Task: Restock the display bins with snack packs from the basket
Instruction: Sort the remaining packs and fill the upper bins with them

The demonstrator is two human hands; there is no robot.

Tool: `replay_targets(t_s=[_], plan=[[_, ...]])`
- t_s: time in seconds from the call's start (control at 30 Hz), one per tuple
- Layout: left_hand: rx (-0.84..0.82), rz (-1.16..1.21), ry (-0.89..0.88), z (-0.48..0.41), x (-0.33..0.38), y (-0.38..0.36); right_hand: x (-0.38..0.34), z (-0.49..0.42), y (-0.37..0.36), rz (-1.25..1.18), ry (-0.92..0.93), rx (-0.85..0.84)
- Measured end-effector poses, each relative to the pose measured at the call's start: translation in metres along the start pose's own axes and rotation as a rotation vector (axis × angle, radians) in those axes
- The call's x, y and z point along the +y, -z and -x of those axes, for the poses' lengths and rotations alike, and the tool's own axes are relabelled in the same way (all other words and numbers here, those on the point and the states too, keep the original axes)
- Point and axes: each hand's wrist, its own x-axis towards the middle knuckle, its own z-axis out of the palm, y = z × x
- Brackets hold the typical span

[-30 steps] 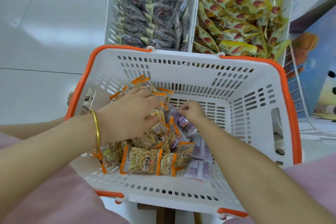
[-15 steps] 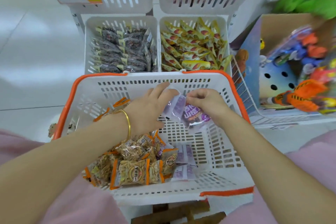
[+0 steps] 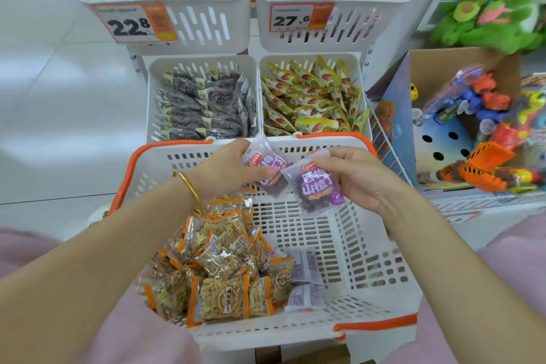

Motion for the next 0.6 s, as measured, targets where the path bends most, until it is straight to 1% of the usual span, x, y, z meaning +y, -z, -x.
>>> replay_targets(t_s=[0.1,0.23,0.3,0.43,0.5,0.6], plan=[[-0.116,0.184,0.027,0.003,0.006,0.003,-0.003,-0.003,-0.002,-0.031,0.06,0.045],[-0.171,0.23,0.027,0.004,0.01,0.008,-0.002,-0.007,-0.003,-0.016,0.1,0.113],[-0.153,0.216,0.02,0.003,0.012,0.009,-0.001,-0.008,-0.004,-0.03,0.119,0.126],[-0.031,0.214,-0.011,0.0,0.017,0.007,0.0,-0.01,-0.007,-0.045,0.154,0.153],[0.006,0.186,-0.038,-0.001,0.018,0.007,-0.001,-0.01,-0.008,-0.057,0.16,0.156],[0.026,0.165,-0.085,-0.002,0.018,0.005,-0.004,-0.01,-0.01,-0.166,0.135,0.119]])
